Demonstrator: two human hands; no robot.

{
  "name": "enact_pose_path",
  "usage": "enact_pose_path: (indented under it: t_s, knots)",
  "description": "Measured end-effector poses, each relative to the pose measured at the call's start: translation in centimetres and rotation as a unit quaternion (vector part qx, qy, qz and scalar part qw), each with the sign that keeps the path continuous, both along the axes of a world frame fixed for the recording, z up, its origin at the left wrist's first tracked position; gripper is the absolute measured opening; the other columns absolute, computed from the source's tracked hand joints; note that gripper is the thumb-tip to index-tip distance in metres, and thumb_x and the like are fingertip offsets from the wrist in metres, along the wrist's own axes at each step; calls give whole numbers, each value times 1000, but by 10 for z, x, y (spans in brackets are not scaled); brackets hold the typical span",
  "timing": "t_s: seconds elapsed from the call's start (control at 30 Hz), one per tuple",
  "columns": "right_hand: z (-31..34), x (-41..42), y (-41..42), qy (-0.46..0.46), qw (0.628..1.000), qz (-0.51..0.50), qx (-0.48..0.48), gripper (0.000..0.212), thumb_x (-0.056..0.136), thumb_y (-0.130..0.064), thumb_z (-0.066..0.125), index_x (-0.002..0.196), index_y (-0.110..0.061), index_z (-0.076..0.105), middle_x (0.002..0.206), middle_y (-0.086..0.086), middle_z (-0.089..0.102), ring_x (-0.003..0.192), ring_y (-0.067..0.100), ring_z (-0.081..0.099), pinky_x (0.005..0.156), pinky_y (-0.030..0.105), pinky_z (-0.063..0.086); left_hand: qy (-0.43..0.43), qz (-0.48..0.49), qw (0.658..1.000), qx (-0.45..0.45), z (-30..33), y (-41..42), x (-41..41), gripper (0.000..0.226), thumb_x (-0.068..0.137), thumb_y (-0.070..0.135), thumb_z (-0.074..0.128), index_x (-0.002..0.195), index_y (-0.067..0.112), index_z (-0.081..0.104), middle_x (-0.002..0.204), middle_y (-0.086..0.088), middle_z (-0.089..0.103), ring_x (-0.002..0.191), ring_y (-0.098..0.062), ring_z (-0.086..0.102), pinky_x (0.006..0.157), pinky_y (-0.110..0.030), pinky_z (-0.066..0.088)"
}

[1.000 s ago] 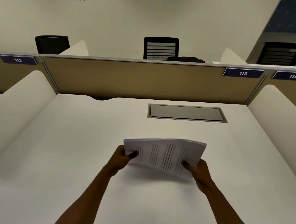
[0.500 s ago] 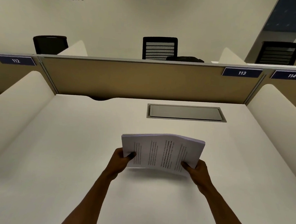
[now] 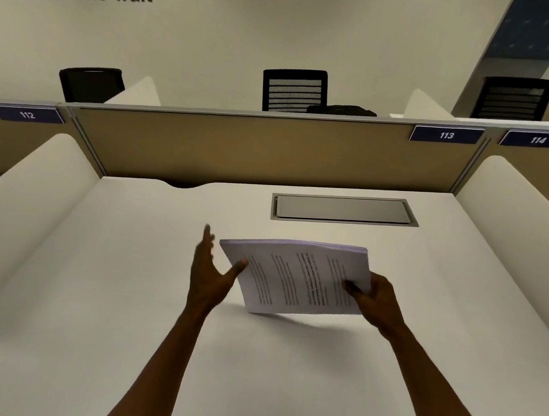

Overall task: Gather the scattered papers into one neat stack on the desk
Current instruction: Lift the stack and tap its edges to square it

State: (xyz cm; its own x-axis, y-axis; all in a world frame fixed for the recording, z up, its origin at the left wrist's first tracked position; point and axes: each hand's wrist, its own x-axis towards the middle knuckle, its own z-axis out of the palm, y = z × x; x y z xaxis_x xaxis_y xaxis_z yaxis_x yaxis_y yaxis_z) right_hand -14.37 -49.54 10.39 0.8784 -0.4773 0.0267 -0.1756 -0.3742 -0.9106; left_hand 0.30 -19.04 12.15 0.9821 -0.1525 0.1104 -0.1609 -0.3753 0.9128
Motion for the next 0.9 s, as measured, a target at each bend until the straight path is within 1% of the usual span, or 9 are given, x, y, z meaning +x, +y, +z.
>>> enact_pose_path:
  t_s: [0.1, 0.2, 0.33, 0.43, 0.5, 0.6, 0.73, 0.8, 0.9]
  knots:
    - [35, 9, -5, -6, 997, 32, -76, 10, 86, -13, 72, 90, -22, 73, 82, -1, 73, 75, 13, 68, 63, 26, 53, -150, -59, 982, 98, 47, -9, 9, 101, 73, 58, 77, 155, 34, 24, 159, 6, 35, 147, -13, 31, 116, -33, 27]
    - [64, 13, -7, -6, 984, 78, -159, 15, 86, -12, 69, 84, -26, 72, 73, -12, 68, 68, 3, 65, 56, 15, 45, -212, -179, 947, 161, 83, -33, 9, 93, 72, 61, 74, 152, 36, 33, 154, 9, 44, 146, -10, 33, 114, -27, 26]
    - [104, 17, 1, -14, 964, 130, -230, 22, 81, -13, 69, 69, -31, 65, 59, -24, 60, 62, -10, 58, 52, 10, 39, -141, -265, 946, 126, 100, -43, 9, 66, 75, 38, 82, 137, 32, 57, 116, 8, 73, 106, 2, 66, 93, -20, 49]
    - [127, 24, 10, -31, 954, 175, -242, 18, 76, -16, 66, 67, -32, 63, 60, -24, 63, 59, -4, 58, 54, 17, 42, -106, -256, 957, 88, 95, -38, 8, 15, 86, 26, 73, 99, 21, 78, 83, 6, 76, 73, -5, 66, 67, -27, 51]
    - [139, 23, 3, -35, 953, 190, -232, 8, 76, -23, 68, 78, -31, 68, 71, -20, 69, 67, 0, 64, 57, 19, 47, -98, -238, 965, 57, 88, -37, 6, 10, 90, 28, 68, 87, 25, 77, 78, 10, 75, 68, -8, 65, 62, -25, 49]
    - [138, 13, -23, -69, 982, 122, -125, 35, 75, -34, 83, 107, -33, 68, 94, -15, 74, 88, 4, 69, 69, 16, 55, -73, -215, 974, -21, 81, -34, 5, 11, 93, 31, 64, 90, 30, 75, 80, 15, 75, 72, -6, 71, 61, -14, 51]
    - [103, 5, -22, -93, 972, 133, 171, 77, 69, -13, 86, 137, -20, 49, 123, 11, 68, 111, 21, 67, 86, 32, 56, -1, -166, 978, -128, 65, -29, 1, 16, 92, 37, 63, 87, 31, 77, 88, 5, 78, 75, -16, 74, 62, -21, 56]
    - [83, 5, -2, -83, 950, 200, 226, 71, 72, -7, 81, 136, -16, 51, 125, 14, 68, 113, 28, 67, 87, 39, 57, 20, -157, 975, -155, 56, -31, -4, 15, 92, 36, 63, 89, 31, 77, 92, 3, 79, 77, -18, 74, 64, -24, 57]
    - [72, 7, 24, -132, 952, 129, 243, 40, 76, -12, 79, 114, -21, 69, 114, 9, 73, 103, 30, 71, 81, 39, 61, 37, -160, 970, -178, 45, -38, -11, 16, 93, 34, 62, 92, 27, 76, 95, 0, 79, 79, -20, 74, 66, -26, 58]
